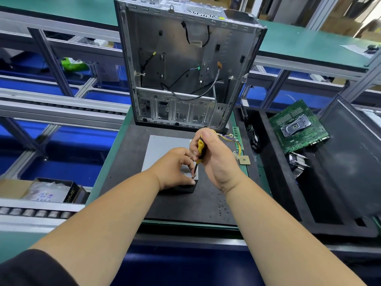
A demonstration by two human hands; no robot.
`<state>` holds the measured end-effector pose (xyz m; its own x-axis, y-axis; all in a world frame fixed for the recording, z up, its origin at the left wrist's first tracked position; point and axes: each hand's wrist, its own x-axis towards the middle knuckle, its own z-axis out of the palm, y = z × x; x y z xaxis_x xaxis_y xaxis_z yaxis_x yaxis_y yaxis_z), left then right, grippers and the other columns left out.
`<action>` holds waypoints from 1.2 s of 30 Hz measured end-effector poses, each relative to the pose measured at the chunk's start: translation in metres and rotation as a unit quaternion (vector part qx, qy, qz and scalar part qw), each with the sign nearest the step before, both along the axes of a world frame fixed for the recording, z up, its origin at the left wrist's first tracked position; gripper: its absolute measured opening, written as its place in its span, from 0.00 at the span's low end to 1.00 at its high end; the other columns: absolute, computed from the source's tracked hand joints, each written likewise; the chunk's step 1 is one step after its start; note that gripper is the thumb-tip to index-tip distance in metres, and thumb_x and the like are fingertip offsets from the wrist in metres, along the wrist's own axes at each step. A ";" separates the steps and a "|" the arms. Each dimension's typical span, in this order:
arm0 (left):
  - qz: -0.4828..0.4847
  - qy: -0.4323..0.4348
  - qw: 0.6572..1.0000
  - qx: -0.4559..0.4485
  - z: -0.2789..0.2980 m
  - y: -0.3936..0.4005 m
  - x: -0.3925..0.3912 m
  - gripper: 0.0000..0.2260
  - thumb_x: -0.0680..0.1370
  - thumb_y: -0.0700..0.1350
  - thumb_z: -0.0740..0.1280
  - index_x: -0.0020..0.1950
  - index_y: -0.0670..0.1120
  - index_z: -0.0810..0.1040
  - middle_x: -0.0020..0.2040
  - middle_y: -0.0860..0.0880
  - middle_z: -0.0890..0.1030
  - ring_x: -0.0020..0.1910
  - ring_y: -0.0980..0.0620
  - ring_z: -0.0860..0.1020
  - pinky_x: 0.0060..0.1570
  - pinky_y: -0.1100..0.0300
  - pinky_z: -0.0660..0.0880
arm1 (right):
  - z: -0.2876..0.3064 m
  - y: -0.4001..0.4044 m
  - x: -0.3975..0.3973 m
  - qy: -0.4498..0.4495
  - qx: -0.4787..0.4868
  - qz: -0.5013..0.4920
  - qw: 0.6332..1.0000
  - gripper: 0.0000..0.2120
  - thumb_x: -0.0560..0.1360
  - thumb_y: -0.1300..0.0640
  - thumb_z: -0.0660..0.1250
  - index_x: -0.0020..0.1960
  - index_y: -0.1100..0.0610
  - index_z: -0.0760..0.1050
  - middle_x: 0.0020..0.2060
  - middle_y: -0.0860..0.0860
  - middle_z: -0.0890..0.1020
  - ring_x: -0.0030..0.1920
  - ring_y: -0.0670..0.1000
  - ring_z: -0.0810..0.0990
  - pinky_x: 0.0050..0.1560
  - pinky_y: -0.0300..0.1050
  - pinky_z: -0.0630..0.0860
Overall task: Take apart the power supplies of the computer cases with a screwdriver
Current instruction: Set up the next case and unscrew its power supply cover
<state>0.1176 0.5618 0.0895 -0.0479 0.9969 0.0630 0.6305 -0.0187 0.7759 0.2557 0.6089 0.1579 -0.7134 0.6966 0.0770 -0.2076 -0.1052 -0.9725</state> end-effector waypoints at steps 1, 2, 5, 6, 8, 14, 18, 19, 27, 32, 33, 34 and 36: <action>0.001 -0.005 1.000 -0.007 0.000 0.000 0.000 0.12 0.63 0.41 0.83 0.39 0.49 0.82 0.49 0.52 0.76 0.53 0.53 0.76 0.60 0.54 0.73 | 0.001 0.001 0.000 0.002 -0.012 0.009 1.000 0.11 0.78 0.51 0.57 0.47 0.59 0.65 0.34 0.53 0.71 0.33 0.50 0.71 0.36 0.47 0.65; 0.000 -0.005 1.000 -0.013 0.001 0.000 0.000 0.12 0.63 0.41 0.82 0.41 0.47 0.83 0.50 0.49 0.77 0.54 0.50 0.76 0.61 0.52 0.73 | 0.002 0.002 0.001 0.004 -0.022 0.016 1.000 0.10 0.78 0.51 0.58 0.47 0.59 0.65 0.36 0.53 0.72 0.35 0.51 0.73 0.37 0.47 0.67; -0.005 0.016 1.000 -0.012 0.001 0.000 -0.002 0.10 0.64 0.42 0.82 0.41 0.44 0.85 0.55 0.45 0.76 0.58 0.48 0.74 0.63 0.52 0.71 | 0.003 0.002 0.000 0.010 -0.052 0.017 0.998 0.10 0.76 0.53 0.61 0.46 0.60 0.68 0.39 0.54 0.73 0.37 0.50 0.74 0.39 0.44 0.70; -0.004 0.017 1.000 -0.010 0.001 0.000 -0.002 0.10 0.64 0.42 0.82 0.39 0.45 0.84 0.54 0.46 0.76 0.58 0.48 0.74 0.63 0.52 0.71 | 0.004 0.001 -0.001 0.017 -0.058 0.013 0.998 0.10 0.76 0.53 0.61 0.46 0.61 0.69 0.38 0.54 0.72 0.36 0.51 0.72 0.40 0.43 0.70; -0.002 0.018 1.000 -0.006 0.002 -0.001 -0.002 0.10 0.64 0.42 0.82 0.37 0.48 0.83 0.52 0.49 0.75 0.56 0.50 0.74 0.62 0.54 0.71 | 0.003 -0.001 -0.003 0.036 -0.063 0.001 0.997 0.12 0.76 0.53 0.60 0.44 0.62 0.70 0.35 0.53 0.72 0.35 0.50 0.69 0.39 0.43 0.68; 0.003 0.025 1.000 0.005 0.002 -0.001 0.001 0.09 0.63 0.41 0.83 0.37 0.45 0.85 0.48 0.56 0.74 0.54 0.55 0.74 0.60 0.58 0.71 | 0.000 0.001 -0.008 0.062 -0.069 -0.007 0.996 0.17 0.81 0.52 0.55 0.38 0.61 0.67 0.28 0.51 0.65 0.30 0.49 0.62 0.33 0.44 0.58; 0.010 0.037 0.999 -0.005 0.001 -0.001 -0.001 0.09 0.63 0.42 0.83 0.38 0.47 0.85 0.48 0.57 0.74 0.54 0.56 0.73 0.61 0.59 0.70 | 0.000 0.007 -0.009 0.051 -0.064 0.004 0.997 0.16 0.78 0.49 0.55 0.38 0.60 0.66 0.25 0.49 0.63 0.28 0.49 0.58 0.33 0.48 0.52; 0.010 0.032 0.999 -0.006 0.001 -0.001 -0.001 0.09 0.63 0.42 0.83 0.38 0.47 0.85 0.48 0.57 0.73 0.54 0.56 0.73 0.61 0.60 0.69 | -0.001 0.007 -0.009 0.046 -0.064 0.006 0.997 0.14 0.77 0.50 0.56 0.40 0.59 0.66 0.25 0.49 0.63 0.28 0.49 0.59 0.34 0.48 0.53; 0.008 0.013 1.000 0.001 0.000 -0.001 -0.001 0.10 0.63 0.39 0.82 0.37 0.44 0.83 0.50 0.56 0.74 0.53 0.58 0.74 0.58 0.65 0.69 | 0.007 0.014 0.006 -0.045 -0.024 -0.044 0.998 0.17 0.83 0.50 0.59 0.40 0.59 0.75 0.33 0.52 0.78 0.35 0.50 0.77 0.39 0.41 0.74; 0.008 0.013 1.000 -0.002 -0.001 0.000 0.001 0.11 0.64 0.40 0.82 0.37 0.49 0.82 0.49 0.61 0.72 0.52 0.69 0.71 0.57 0.70 0.65 | 0.007 0.008 -0.002 -0.011 -0.086 -0.061 0.994 0.30 0.86 0.45 0.48 0.34 0.62 0.70 0.25 0.51 0.67 0.29 0.50 0.66 0.39 0.46 0.67; 0.009 0.014 1.000 -0.003 -0.001 0.000 0.001 0.10 0.64 0.41 0.82 0.37 0.49 0.82 0.50 0.62 0.72 0.53 0.67 0.71 0.59 0.68 0.66 | 0.007 0.007 -0.003 -0.005 -0.088 -0.056 0.994 0.30 0.85 0.42 0.48 0.34 0.62 0.70 0.24 0.51 0.65 0.29 0.50 0.65 0.37 0.44 0.66; 0.009 0.016 1.000 -0.004 -0.001 0.000 0.002 0.10 0.64 0.41 0.82 0.37 0.49 0.83 0.50 0.62 0.71 0.53 0.64 0.71 0.60 0.65 0.67 | 0.007 0.007 -0.003 0.000 -0.091 -0.049 0.995 0.29 0.83 0.41 0.49 0.35 0.61 0.69 0.24 0.51 0.64 0.28 0.50 0.64 0.34 0.42 0.65; 0.010 0.020 1.000 -0.006 -0.001 -0.001 0.002 0.10 0.64 0.42 0.82 0.37 0.50 0.82 0.50 0.62 0.72 0.54 0.59 0.72 0.61 0.62 0.68 | 0.007 0.007 -0.003 0.006 -0.096 -0.038 0.995 0.22 0.81 0.43 0.54 0.38 0.59 0.68 0.25 0.50 0.65 0.29 0.49 0.64 0.33 0.41 0.65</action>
<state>0.1191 0.5604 0.0882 -0.0652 0.9964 0.0540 0.6605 0.0025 0.7508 0.2530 0.6159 0.1652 -0.6572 0.7518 -0.0547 -0.2337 -0.2723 -0.9334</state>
